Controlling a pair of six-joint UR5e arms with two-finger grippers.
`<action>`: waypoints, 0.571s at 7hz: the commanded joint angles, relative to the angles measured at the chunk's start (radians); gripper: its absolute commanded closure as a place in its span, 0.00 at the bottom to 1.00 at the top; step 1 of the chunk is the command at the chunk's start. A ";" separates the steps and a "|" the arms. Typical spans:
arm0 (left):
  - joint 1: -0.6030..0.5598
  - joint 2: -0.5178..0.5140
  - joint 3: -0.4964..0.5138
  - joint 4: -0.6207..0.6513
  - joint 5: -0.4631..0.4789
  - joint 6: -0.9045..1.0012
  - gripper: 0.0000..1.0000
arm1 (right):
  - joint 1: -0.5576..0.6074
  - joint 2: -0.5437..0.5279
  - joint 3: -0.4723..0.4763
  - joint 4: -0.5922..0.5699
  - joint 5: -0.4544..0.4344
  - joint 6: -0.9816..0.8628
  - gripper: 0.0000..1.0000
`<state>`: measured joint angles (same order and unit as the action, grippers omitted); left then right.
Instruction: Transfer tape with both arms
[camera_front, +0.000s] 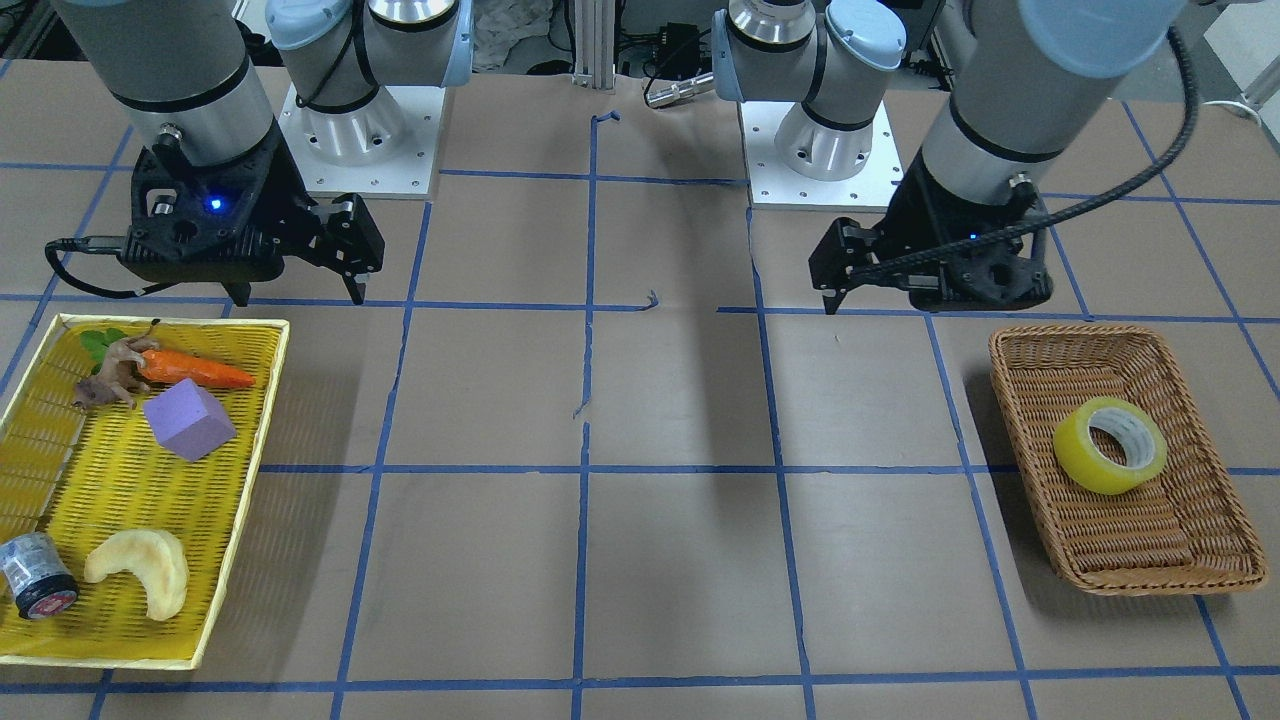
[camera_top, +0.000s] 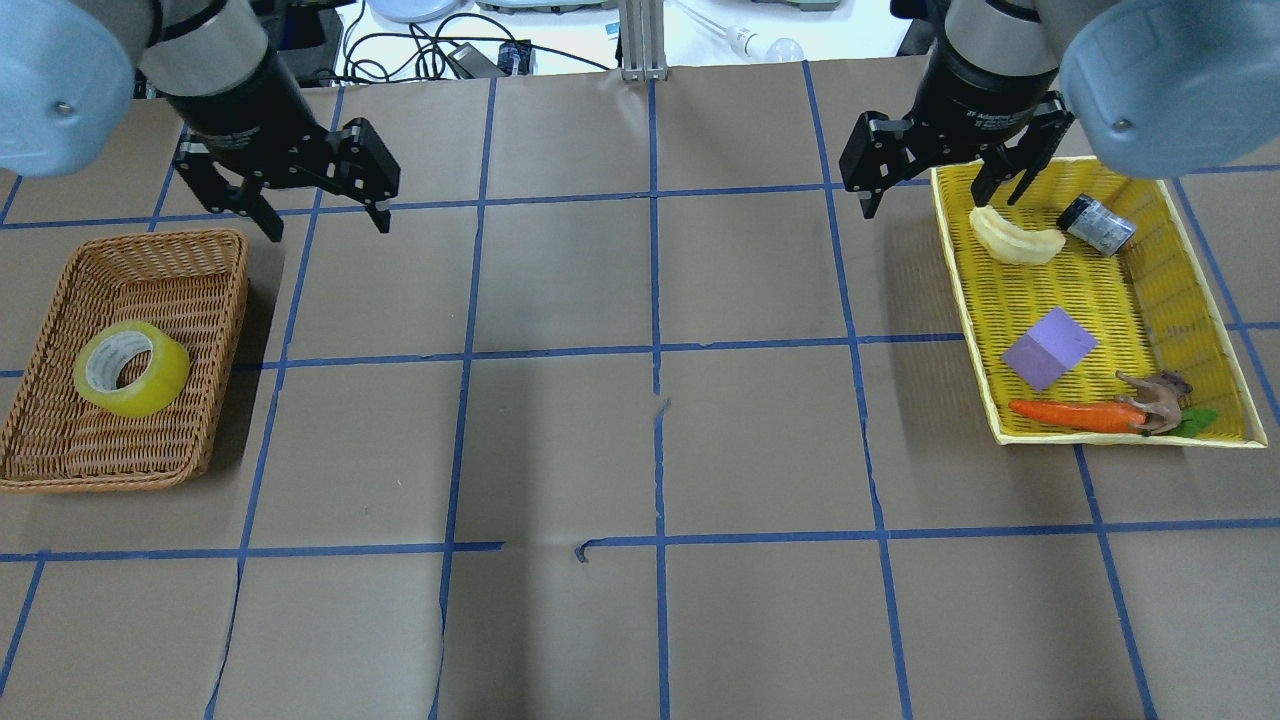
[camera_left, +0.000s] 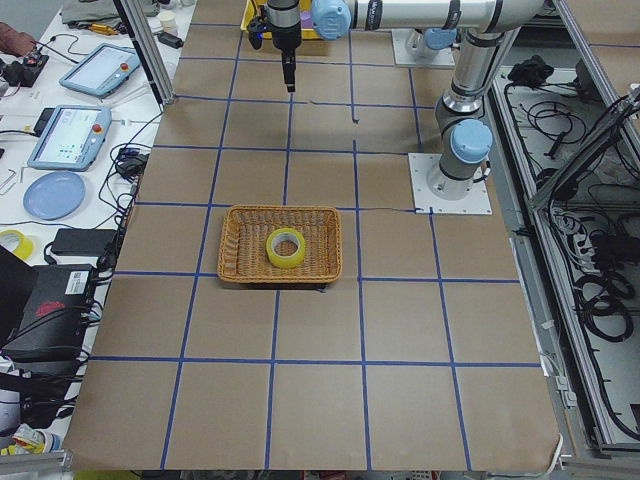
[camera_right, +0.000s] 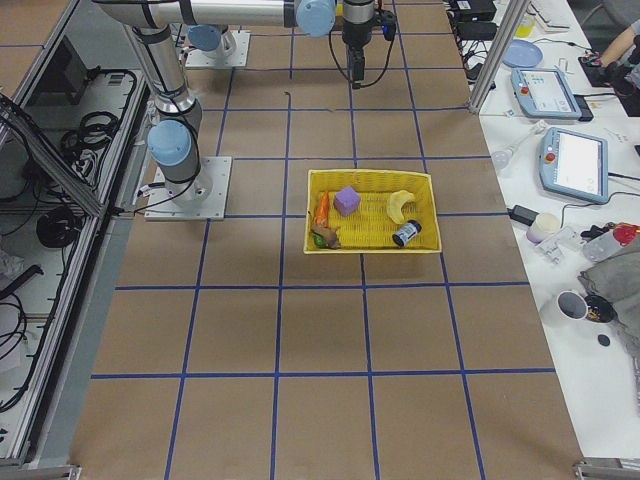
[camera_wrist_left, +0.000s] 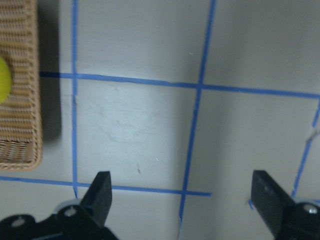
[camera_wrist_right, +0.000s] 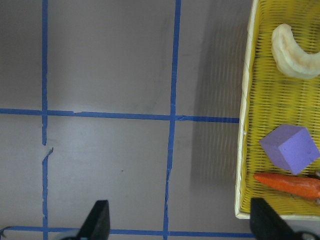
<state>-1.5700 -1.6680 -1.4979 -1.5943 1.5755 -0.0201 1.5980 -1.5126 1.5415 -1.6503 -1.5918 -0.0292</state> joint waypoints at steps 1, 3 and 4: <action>-0.036 -0.002 -0.008 0.000 -0.015 0.032 0.00 | -0.001 0.011 -0.026 0.009 -0.002 0.000 0.00; -0.033 0.001 -0.018 0.000 -0.012 0.081 0.00 | -0.001 0.012 -0.034 0.007 -0.002 0.006 0.00; -0.031 0.002 -0.028 0.005 -0.011 0.083 0.00 | -0.001 0.014 -0.037 0.007 -0.002 0.008 0.00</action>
<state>-1.6029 -1.6680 -1.5155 -1.5927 1.5632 0.0561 1.5969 -1.5003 1.5089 -1.6428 -1.5938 -0.0239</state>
